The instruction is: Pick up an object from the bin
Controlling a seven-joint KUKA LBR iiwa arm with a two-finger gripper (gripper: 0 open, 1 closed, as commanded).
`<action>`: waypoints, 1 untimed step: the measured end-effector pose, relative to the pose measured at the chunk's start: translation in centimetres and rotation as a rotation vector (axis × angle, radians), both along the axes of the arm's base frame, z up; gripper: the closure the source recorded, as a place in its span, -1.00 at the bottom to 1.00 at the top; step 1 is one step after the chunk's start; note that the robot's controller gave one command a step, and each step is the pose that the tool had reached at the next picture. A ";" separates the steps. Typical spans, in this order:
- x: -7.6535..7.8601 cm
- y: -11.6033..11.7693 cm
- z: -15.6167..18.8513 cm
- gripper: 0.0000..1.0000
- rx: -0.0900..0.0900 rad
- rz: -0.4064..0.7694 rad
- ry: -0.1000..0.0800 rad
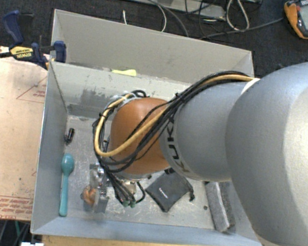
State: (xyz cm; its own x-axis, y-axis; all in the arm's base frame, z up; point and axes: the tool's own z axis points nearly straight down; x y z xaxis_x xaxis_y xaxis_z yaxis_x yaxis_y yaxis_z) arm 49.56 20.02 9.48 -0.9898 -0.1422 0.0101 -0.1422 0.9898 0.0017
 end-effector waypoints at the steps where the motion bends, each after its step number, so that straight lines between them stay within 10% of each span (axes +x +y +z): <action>1: 0.3 0.1 4.2 1.00 0.003 0.000 -0.010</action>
Offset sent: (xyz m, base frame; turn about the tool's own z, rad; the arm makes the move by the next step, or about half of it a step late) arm 0.0017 0.0007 0.1266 0.0000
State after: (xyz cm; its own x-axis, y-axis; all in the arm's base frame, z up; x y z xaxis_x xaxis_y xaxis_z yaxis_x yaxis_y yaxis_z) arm 49.82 20.13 13.71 -0.9899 -0.1421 0.0001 -0.1421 0.9898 0.0037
